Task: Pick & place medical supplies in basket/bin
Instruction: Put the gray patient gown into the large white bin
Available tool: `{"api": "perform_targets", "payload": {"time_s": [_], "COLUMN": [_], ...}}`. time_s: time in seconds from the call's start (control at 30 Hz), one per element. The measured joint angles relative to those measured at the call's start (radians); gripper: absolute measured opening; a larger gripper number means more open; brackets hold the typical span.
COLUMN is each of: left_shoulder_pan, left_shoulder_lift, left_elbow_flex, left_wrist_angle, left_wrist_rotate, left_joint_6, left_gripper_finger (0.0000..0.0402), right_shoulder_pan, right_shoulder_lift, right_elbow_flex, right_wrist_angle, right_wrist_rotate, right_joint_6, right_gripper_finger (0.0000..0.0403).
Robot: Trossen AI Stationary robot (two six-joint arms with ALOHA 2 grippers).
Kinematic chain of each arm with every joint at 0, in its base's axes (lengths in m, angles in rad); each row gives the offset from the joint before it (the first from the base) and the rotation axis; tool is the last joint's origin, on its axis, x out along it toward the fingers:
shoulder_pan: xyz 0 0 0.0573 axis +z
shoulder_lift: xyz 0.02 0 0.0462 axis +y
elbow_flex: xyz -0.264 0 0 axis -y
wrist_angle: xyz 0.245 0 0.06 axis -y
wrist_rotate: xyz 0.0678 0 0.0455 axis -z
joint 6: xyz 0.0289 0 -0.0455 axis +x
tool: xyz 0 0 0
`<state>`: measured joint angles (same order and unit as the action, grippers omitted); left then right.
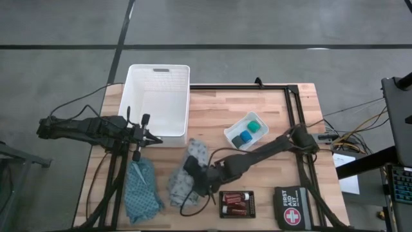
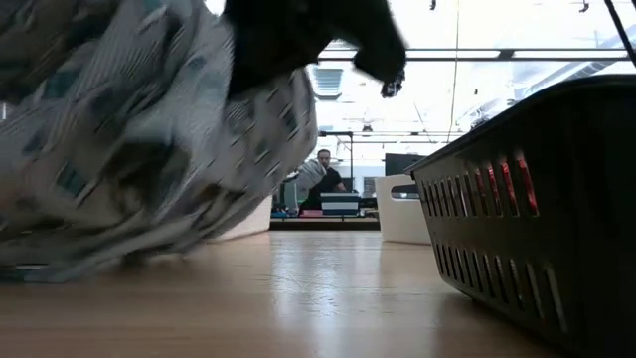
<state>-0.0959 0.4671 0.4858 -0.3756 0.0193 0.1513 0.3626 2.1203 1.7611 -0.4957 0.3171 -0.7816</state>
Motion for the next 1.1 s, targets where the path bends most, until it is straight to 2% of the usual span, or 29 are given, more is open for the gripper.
{"api": "perform_targets", "payload": {"time_s": [0.3, 0.43, 0.63, 0.87, 1.0, 1.1], "left_shoulder_pan": [0.0, 0.0, 0.0, 0.0, 0.0, 0.0], "left_shoulder_lift": [0.0, 0.0, 0.0, 0.0, 0.0, 0.0], "left_elbow_flex": [0.0, 0.0, 0.0, 0.0, 0.0, 0.0], "left_wrist_angle": [-0.002, -0.002, -0.002, -0.002, -0.003, -0.003], "left_wrist_rotate": [0.0, 0.0, 0.0, 0.0, 0.0, 0.0], "left_joint_6": [0.0, 0.0, 0.0, 0.0, 0.0, 0.0], "left_gripper_finger": [0.0006, 0.0006, 0.0006, 0.0006, 0.0006, 0.0006], "right_shoulder_pan": [0.0, -0.002, -0.015, -0.067, -0.111, -0.138], "right_shoulder_lift": [-0.14, -0.223, -0.333, -0.397, -0.401, -0.401], "right_elbow_flex": [0.0, 0.0, 0.0, 0.0, 0.008, 0.02], "right_wrist_angle": [-0.209, -0.238, -0.224, -0.149, -0.113, -0.061], "right_wrist_rotate": [0.0, 0.005, 0.121, 0.131, 0.137, 0.22], "right_joint_6": [0.068, 0.056, 0.04, 0.016, -0.082, -0.156], "right_gripper_finger": [0.0045, 0.0048, 0.0048, 0.0048, 0.0048, 0.0048]}}
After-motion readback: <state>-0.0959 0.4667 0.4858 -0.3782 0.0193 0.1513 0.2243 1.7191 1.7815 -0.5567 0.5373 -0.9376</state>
